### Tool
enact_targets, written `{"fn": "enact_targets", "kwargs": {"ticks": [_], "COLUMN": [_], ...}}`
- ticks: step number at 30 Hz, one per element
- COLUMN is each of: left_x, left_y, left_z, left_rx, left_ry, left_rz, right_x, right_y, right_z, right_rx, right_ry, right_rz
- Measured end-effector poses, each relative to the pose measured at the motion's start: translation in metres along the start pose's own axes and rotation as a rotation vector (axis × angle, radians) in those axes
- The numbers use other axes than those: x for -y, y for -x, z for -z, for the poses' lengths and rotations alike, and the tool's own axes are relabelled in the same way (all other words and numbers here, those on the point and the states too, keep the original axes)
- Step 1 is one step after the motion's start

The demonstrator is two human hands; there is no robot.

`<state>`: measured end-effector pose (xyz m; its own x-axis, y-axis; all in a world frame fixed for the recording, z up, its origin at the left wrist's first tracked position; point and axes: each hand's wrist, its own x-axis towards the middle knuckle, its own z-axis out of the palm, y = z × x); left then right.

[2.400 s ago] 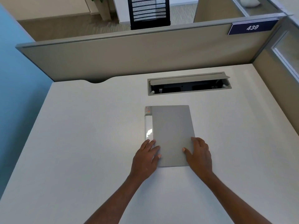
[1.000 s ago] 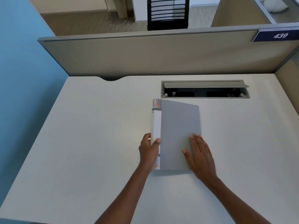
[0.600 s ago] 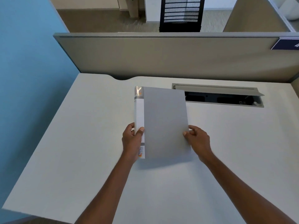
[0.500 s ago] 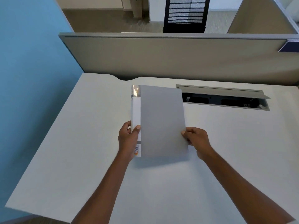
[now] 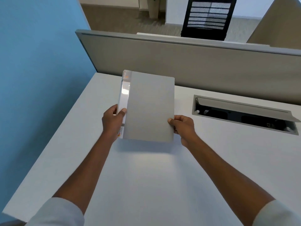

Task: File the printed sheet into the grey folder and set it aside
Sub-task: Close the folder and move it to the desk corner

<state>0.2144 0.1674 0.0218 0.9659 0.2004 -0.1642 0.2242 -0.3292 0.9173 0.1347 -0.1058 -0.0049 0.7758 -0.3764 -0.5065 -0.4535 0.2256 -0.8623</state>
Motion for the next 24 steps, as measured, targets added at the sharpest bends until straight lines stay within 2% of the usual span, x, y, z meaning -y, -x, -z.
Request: {"fn": "enact_targets", "kwargs": {"ticks": [12, 24], "left_x": [0.015, 0.043], "left_y": [-0.129, -0.184], "left_z": [0.001, -0.019], "left_rx": [-0.064, -0.054], "left_ry": [-0.155, -0.248], "left_rz": [-0.003, 0.008], "right_x": [0.018, 0.004], "right_y": [-0.08, -0.118], "right_z": [-0.092, -0.119], "right_rx": [-0.045, -0.165], "right_ry": [-0.038, 0.024], "right_rz": [-0.047, -0.14]}}
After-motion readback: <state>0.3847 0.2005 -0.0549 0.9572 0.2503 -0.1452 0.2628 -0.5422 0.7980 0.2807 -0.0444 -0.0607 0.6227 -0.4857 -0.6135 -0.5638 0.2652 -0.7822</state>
